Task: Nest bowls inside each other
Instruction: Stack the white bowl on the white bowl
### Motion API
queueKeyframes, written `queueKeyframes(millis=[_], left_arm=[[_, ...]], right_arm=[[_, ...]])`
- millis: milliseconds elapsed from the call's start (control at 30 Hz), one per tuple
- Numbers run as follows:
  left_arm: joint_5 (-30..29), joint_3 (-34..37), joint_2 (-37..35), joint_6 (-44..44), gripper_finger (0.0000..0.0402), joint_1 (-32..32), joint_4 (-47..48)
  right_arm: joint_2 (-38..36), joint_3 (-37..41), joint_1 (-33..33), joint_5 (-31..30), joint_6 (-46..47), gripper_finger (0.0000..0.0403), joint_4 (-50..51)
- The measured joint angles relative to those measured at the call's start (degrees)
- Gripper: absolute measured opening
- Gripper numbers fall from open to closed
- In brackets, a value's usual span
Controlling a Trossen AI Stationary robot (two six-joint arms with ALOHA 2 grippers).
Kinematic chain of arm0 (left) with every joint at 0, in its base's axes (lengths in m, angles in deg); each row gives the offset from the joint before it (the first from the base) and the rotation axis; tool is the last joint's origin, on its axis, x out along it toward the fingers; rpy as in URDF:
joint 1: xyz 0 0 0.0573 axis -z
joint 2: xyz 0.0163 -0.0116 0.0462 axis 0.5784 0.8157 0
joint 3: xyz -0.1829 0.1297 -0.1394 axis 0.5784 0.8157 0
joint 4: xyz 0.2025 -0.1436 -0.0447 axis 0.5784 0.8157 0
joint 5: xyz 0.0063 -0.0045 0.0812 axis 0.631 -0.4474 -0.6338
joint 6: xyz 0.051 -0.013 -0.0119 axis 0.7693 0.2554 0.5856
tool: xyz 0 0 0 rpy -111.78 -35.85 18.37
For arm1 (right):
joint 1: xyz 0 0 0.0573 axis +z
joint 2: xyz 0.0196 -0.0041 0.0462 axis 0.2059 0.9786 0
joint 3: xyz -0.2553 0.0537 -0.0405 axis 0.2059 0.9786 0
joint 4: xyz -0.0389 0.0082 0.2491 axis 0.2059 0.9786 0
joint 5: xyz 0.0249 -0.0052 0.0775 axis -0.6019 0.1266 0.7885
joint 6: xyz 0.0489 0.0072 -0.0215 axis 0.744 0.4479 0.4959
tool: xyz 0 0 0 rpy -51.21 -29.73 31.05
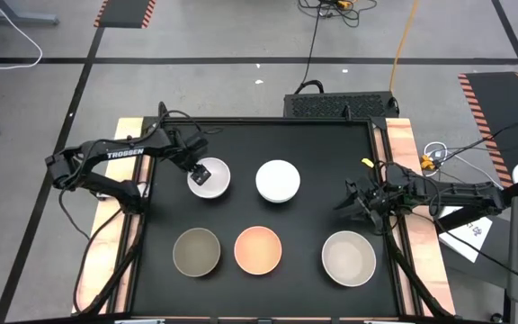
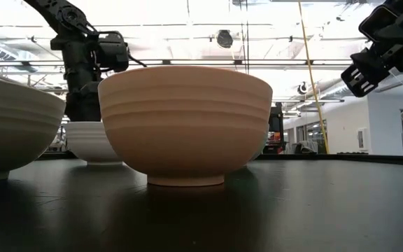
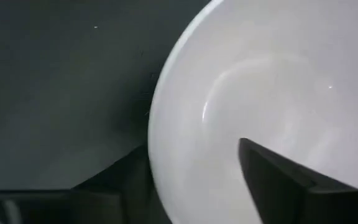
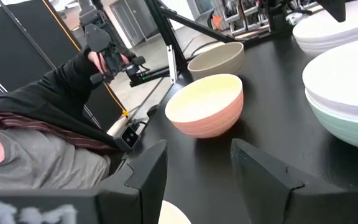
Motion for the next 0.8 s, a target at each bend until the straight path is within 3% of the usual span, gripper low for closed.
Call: queueKeyframes(millis=[267,500,800], left_arm=[[0.1,0.0,0.0,2.7,0.0018,0.3,-1.2],[4.6,0.0,0.0,4.7,0.0007,0.6,-2.0],[2.3,-4.3,0.0,5.3,0.0004,2.4,-4.8]], right_arm=[[0.0,0.0,0.0,0.0,-0.1,0.0169,0.1],[0.0,0.0,0.0,0.0,-0.5,0.0169,0.2],[0.0,0.0,0.0,0.0,-0.7,0.0169,0.4]])
